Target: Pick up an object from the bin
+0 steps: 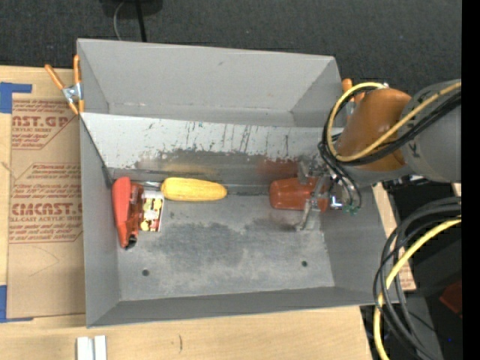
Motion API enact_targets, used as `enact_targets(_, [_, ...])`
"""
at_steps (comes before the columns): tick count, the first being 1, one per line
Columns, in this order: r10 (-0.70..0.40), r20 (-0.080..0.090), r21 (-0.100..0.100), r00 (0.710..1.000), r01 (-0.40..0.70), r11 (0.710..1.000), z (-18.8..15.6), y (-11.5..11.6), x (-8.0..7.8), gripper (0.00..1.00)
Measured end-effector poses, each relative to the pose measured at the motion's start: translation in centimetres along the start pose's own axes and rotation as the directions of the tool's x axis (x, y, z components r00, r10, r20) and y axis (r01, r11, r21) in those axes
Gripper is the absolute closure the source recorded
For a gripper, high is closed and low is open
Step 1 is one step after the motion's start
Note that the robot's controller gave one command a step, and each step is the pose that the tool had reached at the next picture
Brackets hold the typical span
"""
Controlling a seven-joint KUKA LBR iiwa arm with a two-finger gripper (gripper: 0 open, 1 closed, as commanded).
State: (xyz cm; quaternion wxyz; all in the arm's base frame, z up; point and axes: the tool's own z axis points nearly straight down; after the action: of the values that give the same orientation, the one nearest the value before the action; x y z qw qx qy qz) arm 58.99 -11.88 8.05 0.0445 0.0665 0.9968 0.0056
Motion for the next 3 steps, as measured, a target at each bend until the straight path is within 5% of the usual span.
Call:
enact_targets(1, [0.112,-0.001,0.000,0.994,-0.112,0.994,0.4,0.9,-0.1,0.00])
enact_targets(2, [0.160,0.001,0.000,0.987,-0.160,0.987,1.0,2.5,1.1,1.00])
enact_targets(3, [0.159,0.001,0.001,0.987,-0.159,0.987,1.0,2.5,1.1,1.00])
